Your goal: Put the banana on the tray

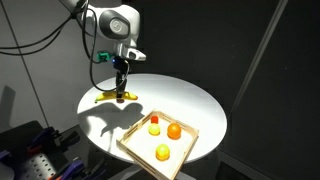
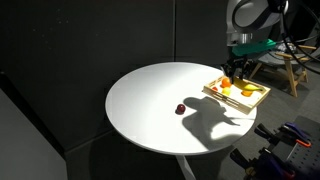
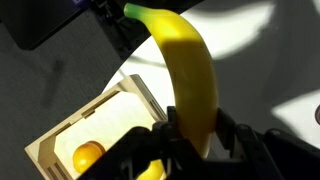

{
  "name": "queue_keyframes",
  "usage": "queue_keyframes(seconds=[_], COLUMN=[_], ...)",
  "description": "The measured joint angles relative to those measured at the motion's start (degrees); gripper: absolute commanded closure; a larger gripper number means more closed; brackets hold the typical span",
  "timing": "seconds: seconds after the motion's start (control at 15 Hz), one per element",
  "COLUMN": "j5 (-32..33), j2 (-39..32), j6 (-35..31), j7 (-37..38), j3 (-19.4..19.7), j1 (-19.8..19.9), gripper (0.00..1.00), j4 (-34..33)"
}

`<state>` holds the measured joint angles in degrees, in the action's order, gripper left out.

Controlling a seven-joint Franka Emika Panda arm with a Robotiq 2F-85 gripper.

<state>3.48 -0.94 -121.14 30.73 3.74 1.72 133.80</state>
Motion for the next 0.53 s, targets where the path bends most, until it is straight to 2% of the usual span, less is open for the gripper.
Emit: queue_keyframes(seconds=[0.53], j5=[4.4], j2=[-1.7], j6=[1.7], j7=[-5.3], j3=[2.0], j1=[2.4], gripper=[0.84], j4=[-5.5])
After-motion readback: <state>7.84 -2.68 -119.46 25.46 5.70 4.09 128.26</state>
